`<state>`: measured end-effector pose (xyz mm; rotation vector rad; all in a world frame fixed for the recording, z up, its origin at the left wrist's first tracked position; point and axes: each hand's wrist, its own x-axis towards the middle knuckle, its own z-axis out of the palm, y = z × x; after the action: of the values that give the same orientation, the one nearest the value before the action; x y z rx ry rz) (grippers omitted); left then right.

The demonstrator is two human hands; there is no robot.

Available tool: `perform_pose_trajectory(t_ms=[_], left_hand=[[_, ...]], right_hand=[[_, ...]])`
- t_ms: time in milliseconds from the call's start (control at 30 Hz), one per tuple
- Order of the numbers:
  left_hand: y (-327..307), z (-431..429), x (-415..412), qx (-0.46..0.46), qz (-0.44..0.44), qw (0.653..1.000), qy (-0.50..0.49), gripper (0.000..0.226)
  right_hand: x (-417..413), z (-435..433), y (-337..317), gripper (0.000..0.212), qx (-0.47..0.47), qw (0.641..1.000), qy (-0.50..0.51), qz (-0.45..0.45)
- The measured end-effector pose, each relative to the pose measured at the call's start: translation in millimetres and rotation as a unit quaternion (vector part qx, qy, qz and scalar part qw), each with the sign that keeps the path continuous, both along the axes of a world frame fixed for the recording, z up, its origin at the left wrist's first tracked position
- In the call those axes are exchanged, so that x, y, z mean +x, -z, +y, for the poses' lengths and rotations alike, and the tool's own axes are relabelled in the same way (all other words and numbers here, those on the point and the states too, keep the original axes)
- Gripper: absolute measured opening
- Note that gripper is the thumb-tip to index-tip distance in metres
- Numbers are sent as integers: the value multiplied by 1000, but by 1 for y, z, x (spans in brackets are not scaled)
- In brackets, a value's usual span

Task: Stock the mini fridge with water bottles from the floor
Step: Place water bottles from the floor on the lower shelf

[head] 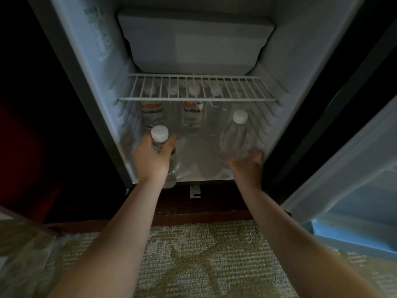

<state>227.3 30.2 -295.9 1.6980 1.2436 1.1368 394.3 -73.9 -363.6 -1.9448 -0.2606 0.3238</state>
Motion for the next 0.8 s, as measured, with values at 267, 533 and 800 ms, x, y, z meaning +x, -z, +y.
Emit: perform_pose_trajectory(t_ms=[267,533,800], left_hand=[[-1,-3,-2,14,23,1000,14,37],[0,4,-5,7,15,999,38,27],[1,13,-8,4,12,999,51,26]], right_hand=[[0,30,4,60,12,990,19,138],[40,69,17,87,-1,996,22,83],[118,110,61,107,-29,997,25,72]])
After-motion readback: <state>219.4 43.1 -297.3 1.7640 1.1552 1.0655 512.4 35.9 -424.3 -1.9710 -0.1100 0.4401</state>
